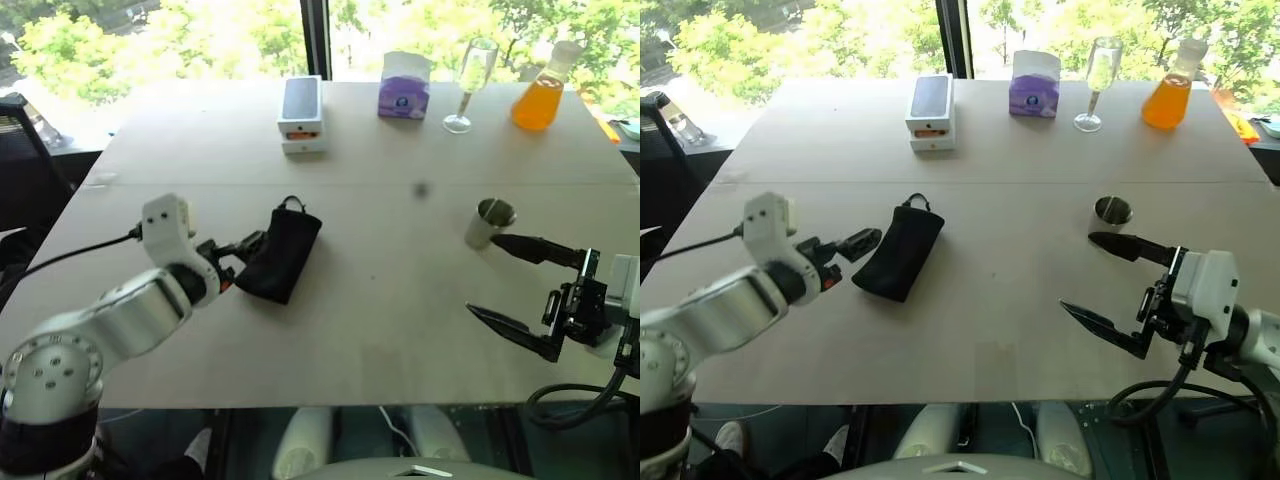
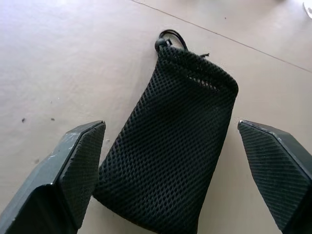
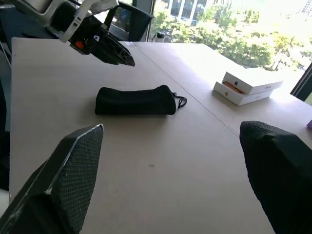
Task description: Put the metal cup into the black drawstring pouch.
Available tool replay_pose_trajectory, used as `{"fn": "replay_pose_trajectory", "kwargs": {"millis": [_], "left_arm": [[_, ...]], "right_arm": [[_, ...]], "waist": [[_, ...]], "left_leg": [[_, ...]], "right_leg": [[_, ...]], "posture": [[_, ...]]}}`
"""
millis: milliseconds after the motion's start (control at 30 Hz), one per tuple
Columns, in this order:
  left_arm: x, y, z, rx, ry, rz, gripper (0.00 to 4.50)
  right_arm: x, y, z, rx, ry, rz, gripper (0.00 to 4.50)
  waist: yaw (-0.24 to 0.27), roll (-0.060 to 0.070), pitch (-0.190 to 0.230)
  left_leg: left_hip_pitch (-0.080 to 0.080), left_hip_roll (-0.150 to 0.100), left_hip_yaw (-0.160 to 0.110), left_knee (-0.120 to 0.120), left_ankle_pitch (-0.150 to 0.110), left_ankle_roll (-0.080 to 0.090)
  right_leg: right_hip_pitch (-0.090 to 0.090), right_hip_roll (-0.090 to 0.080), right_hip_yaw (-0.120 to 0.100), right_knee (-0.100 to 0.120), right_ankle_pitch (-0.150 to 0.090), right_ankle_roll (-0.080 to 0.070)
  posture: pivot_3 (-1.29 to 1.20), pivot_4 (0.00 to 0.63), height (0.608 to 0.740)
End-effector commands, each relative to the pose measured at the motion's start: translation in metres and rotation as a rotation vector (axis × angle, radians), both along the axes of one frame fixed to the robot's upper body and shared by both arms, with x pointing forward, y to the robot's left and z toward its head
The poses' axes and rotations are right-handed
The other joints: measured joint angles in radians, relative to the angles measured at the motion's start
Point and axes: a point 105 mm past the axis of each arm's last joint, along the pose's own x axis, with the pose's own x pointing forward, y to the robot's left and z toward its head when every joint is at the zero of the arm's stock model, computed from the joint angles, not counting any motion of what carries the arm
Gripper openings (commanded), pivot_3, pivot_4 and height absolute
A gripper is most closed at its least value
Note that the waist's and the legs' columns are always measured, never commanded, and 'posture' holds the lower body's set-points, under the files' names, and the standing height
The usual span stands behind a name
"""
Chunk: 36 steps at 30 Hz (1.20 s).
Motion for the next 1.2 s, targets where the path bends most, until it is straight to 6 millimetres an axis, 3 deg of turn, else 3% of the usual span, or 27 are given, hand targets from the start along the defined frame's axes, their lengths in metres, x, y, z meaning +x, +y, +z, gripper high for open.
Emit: {"fn": "replay_pose_trajectory", "kwargs": {"millis": [33, 200, 433, 1200], "left_arm": [[0.005, -0.009, 0.011, 0.043, 0.025, -0.002, 4.5], [0.028, -0.023, 0.006, 0.104, 0.113, 0.061, 4.5], [0.062, -0.029, 0.011, 0.165, 0.213, 0.229, 4.5], [0.1, -0.045, -0.01, 0.193, 0.283, 0.398, 4.5]], "right_arm": [[0.0, 0.001, 0.001, -0.018, -0.049, 0.024, 4.46], [0.011, -0.006, -0.006, -0.073, -0.072, 0.018, 4.46], [0.016, 0.001, -0.001, -0.066, -0.089, 0.026, 4.46], [0.021, 0.012, 0.016, -0.07, -0.079, 0.015, 4.46]], "waist": [[0.003, 0.0, 0.0], [0.005, 0.0, 0.0], [0.006, -0.001, 0.001], [0.006, -0.002, 0.002]], "left_leg": [[0.0, 0.0, 0.0, 0.0, 0.0, 0.0], [0.001, 0.0, 0.001, 0.0, 0.003, -0.005], [0.0, 0.0, 0.0, 0.004, 0.003, -0.005], [-0.001, -0.002, 0.0, 0.004, 0.003, -0.005]], "right_leg": [[0.0, 0.0, 0.0, 0.0, 0.0, 0.0], [0.0, 0.001, 0.001, 0.0, 0.0, 0.0], [0.002, 0.001, 0.0, 0.0, 0.0, 0.001], [0.001, 0.0, 0.0, 0.0, 0.001, 0.001]], "posture": [[0.0, 0.15, 0.74], [0.0, 0.15, 0.74], [0.0, 0.15, 0.74], [0.0, 0.15, 0.74]]}}
